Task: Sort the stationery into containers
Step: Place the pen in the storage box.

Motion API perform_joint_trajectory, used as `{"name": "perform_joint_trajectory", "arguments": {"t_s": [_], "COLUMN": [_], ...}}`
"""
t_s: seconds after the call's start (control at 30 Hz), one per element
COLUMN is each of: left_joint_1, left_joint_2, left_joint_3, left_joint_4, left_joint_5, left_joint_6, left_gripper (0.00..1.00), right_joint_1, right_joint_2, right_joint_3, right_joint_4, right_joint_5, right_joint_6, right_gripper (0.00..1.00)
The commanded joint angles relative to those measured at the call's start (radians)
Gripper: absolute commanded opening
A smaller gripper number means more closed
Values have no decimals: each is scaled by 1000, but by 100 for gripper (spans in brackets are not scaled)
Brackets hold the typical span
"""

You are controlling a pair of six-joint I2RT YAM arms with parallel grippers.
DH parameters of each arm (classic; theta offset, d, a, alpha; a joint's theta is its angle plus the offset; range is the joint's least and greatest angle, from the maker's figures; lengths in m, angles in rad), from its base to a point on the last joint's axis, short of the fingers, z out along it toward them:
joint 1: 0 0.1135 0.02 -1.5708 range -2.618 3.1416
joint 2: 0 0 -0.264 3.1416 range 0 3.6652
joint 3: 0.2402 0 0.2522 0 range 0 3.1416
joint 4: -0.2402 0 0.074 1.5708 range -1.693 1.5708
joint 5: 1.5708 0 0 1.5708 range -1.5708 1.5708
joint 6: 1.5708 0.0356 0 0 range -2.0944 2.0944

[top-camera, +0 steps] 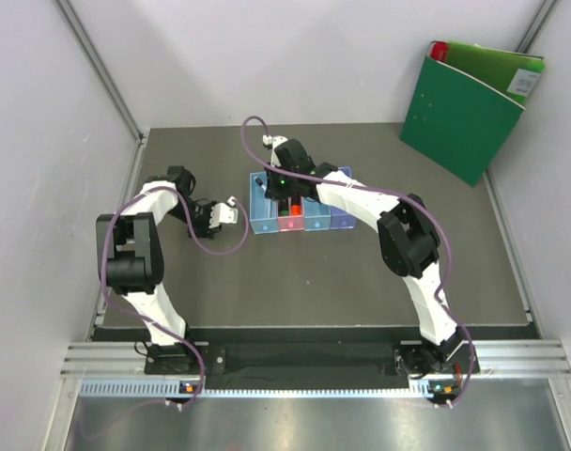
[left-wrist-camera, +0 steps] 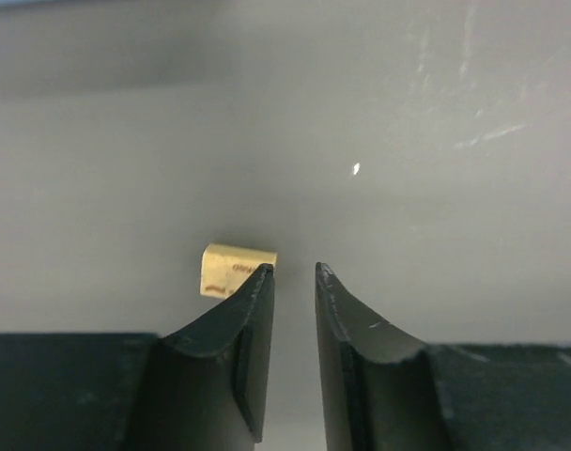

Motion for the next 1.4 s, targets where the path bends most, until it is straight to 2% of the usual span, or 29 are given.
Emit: {"name": "perform_joint_trajectory", "arguments": {"t_s": [0.0,0.2,0.3,0.5,0.63,1.03,1.37], "left_joint_1": [12,14,14,14,5,-24,-38], "left_joint_2": [0,-17,6,87,103,80,76], "left_joint_3": [25,17,58,143,134,120,85], "left_joint_4": [65,149,140,10,-16,-125,-87], "left_joint_5": [-26,-20,-41,-52,-78,-97,-133], "left_joint_6": [19,99,123,253,293,280,260], "left_gripper": [40,53,55,56,56,55,54], "right_joint_1": [23,23,23,25,25,26,31], "right_joint_2": [-7,-7,-5,-5,1,7,-4], "right_joint_3": [50,52,50,50,53,55,52], "right_joint_4": [35,35,38,41,43,49,49], "right_joint_5": [1,-5,-8,-7,4,16,18], "right_joint_6": [8,1,3,1,3,3,6], "right_gripper": [0,0,0,0,0,0,0]}}
